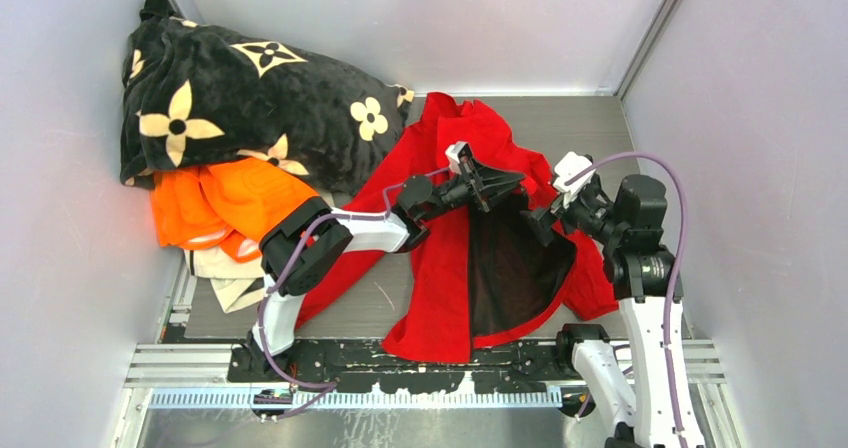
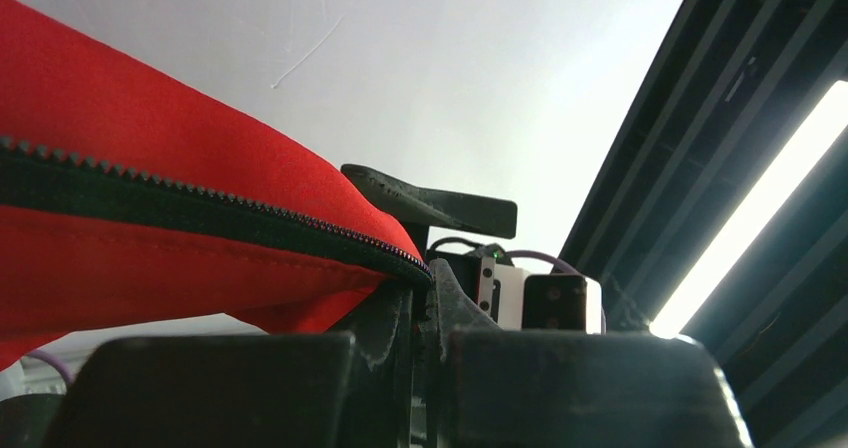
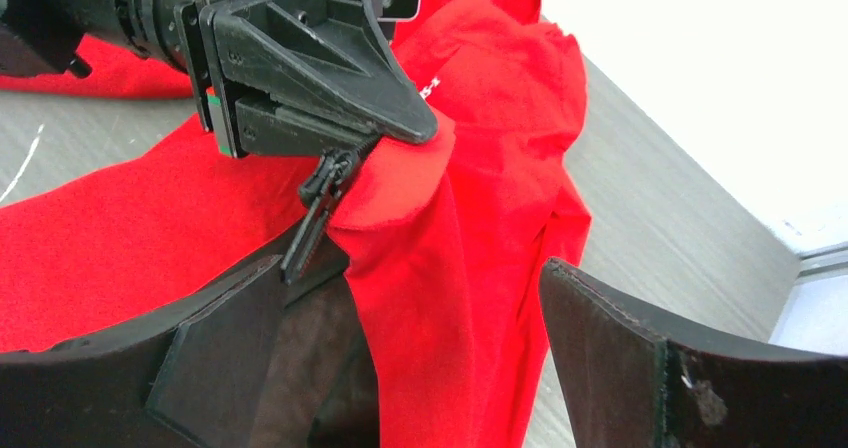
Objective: Zip up the jacket
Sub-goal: Adjust the zipper on the jacket, then adjust the jacket at the center of the board.
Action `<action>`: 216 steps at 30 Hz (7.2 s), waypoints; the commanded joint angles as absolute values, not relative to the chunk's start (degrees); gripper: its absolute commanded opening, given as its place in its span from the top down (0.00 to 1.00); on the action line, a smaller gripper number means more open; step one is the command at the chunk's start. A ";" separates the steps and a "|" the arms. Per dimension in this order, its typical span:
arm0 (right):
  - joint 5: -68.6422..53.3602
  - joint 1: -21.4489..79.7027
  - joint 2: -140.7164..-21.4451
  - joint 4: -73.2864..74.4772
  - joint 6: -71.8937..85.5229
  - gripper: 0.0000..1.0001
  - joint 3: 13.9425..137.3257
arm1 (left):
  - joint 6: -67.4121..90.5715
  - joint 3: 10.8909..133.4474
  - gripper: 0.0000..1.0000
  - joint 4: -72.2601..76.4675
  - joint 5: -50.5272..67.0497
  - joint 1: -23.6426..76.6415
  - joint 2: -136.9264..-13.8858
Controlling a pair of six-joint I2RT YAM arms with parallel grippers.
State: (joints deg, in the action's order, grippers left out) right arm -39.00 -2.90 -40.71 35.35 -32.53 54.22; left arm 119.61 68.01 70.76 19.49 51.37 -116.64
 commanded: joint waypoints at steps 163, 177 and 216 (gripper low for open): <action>-31.96 -7.49 -77.19 58.76 -38.82 0.99 50.60 | 55.44 61.53 0.82 41.06 22.70 54.91 -123.26; -29.77 -7.62 -81.38 59.01 -39.26 0.91 50.32 | 48.65 68.13 0.82 30.65 24.38 53.13 -123.43; -30.04 -3.63 -74.15 61.04 -44.12 0.40 48.00 | 42.49 55.85 0.64 19.05 25.84 53.54 -96.25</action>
